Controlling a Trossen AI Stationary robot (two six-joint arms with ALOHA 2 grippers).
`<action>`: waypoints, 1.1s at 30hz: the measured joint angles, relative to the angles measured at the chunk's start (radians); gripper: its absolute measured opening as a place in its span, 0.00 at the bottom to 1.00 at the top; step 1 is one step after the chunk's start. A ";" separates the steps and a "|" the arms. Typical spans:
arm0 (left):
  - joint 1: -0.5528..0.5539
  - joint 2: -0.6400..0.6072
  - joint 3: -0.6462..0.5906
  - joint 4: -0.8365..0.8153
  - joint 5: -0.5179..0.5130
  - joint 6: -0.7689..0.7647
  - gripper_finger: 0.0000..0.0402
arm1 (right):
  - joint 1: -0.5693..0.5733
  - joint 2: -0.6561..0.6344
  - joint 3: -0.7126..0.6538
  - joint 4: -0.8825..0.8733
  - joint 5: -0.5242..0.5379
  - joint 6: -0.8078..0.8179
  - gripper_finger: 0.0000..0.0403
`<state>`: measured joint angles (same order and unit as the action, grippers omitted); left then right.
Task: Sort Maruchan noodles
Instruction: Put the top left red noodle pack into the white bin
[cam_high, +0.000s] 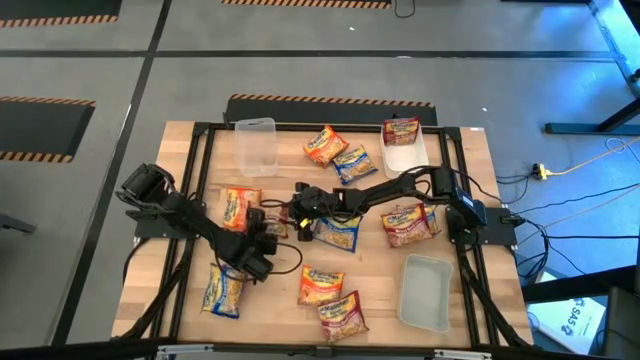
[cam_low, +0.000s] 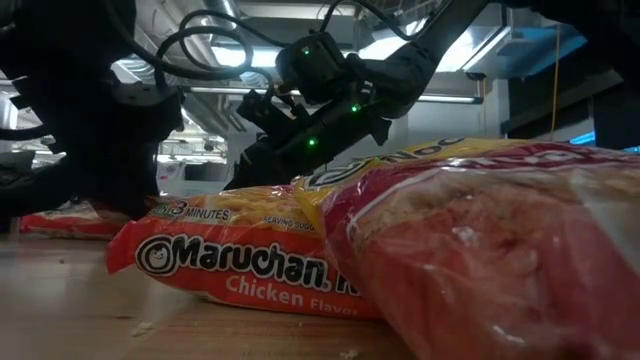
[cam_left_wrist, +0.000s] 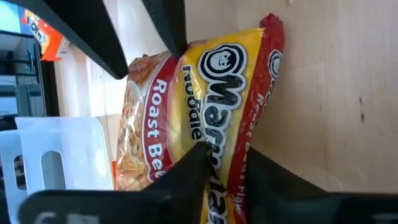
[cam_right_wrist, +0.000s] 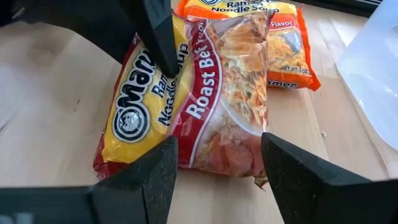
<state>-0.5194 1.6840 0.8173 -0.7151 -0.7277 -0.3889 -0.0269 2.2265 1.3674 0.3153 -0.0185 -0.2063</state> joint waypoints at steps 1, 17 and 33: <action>0.000 0.000 0.000 0.000 0.000 -0.003 0.16 | 0.000 0.000 0.000 -0.002 0.001 0.000 0.54; 0.017 -0.002 0.121 -0.088 0.030 -0.055 0.01 | 0.001 -0.246 -0.002 -0.439 0.008 -0.036 0.54; 0.116 -0.038 0.375 -0.240 0.065 0.021 0.00 | 0.097 -0.688 -0.418 -0.396 0.113 -0.036 0.54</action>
<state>-0.4029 1.6458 1.1928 -0.9553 -0.6624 -0.3674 0.0697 1.5385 0.9495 -0.0809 0.0948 -0.2422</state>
